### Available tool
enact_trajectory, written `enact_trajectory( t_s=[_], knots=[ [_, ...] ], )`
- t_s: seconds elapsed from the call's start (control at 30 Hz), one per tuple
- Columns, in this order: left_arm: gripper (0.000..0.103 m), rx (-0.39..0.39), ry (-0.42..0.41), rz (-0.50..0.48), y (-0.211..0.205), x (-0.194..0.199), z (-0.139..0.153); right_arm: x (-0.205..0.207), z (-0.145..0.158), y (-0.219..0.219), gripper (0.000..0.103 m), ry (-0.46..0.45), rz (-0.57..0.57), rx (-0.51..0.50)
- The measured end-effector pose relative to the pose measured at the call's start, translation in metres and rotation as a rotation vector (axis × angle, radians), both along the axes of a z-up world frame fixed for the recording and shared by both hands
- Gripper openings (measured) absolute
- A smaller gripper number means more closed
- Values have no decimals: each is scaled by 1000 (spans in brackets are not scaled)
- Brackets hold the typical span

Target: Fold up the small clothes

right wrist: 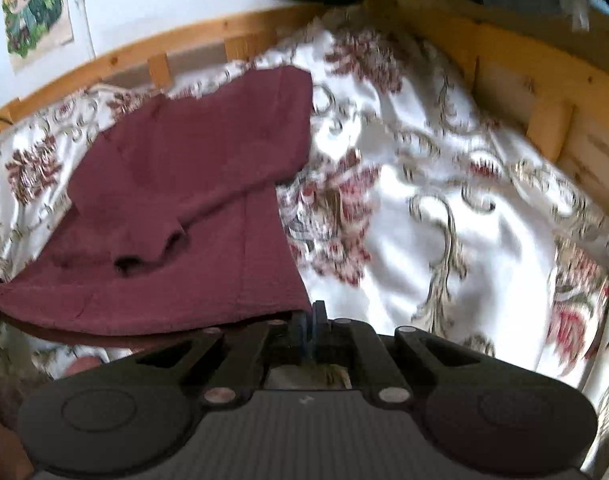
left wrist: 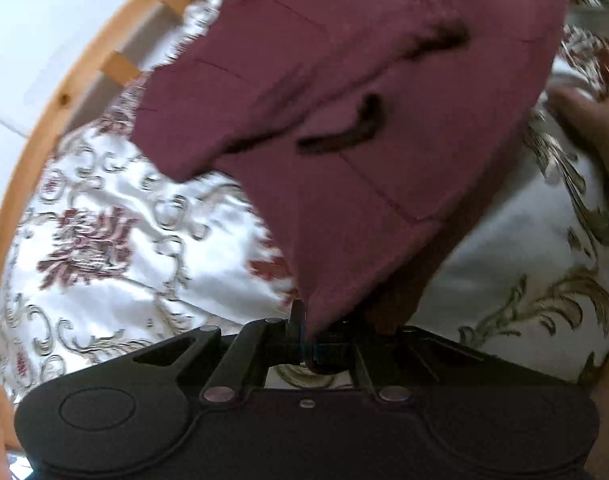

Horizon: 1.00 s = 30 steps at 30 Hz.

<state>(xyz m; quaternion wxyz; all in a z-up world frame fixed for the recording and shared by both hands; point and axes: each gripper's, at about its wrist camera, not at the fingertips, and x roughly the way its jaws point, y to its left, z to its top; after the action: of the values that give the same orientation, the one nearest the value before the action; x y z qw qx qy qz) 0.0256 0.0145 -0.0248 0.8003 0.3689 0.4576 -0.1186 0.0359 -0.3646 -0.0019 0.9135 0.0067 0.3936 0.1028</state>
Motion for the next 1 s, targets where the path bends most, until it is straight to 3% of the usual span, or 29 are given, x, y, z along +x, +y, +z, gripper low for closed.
enact_trajectory(
  t_s=[0.07, 0.17, 0.23, 0.27, 0.33, 0.4, 0.5, 0.63, 0.8, 1.0],
  knots=[
    [4, -2, 28, 4, 2, 2, -3, -3, -7, 1, 2, 3, 14, -14],
    [21, 13, 42, 16, 1, -2, -6, -8, -10, 5, 6, 2, 62, -21],
    [44, 11, 44, 29, 0, -3, -5, -13, -9, 8, 12, -10, 84, -74],
    [50, 1, 45, 36, 3, 2, -6, -15, -7, 10, 18, -18, 98, -103],
    [80, -31, 58, 48, 7, 4, -1, -23, -3, 13, 37, -36, 126, -164],
    [89, -66, 58, 36, 12, 5, 3, -29, 1, 17, 59, -62, 160, -222],
    [96, -114, 47, 20, 12, 0, 11, -39, 2, 27, 74, -99, 219, -331],
    [101, -132, 10, 1, 10, -6, 17, -42, -9, 47, 84, -111, 301, -455],
    [102, -123, 3, -40, 3, -9, 14, -41, -37, 76, 87, -184, 370, -650],
    [102, -74, 36, -93, -7, -14, 4, -43, -53, 113, 85, -320, 432, -752]
  ],
)
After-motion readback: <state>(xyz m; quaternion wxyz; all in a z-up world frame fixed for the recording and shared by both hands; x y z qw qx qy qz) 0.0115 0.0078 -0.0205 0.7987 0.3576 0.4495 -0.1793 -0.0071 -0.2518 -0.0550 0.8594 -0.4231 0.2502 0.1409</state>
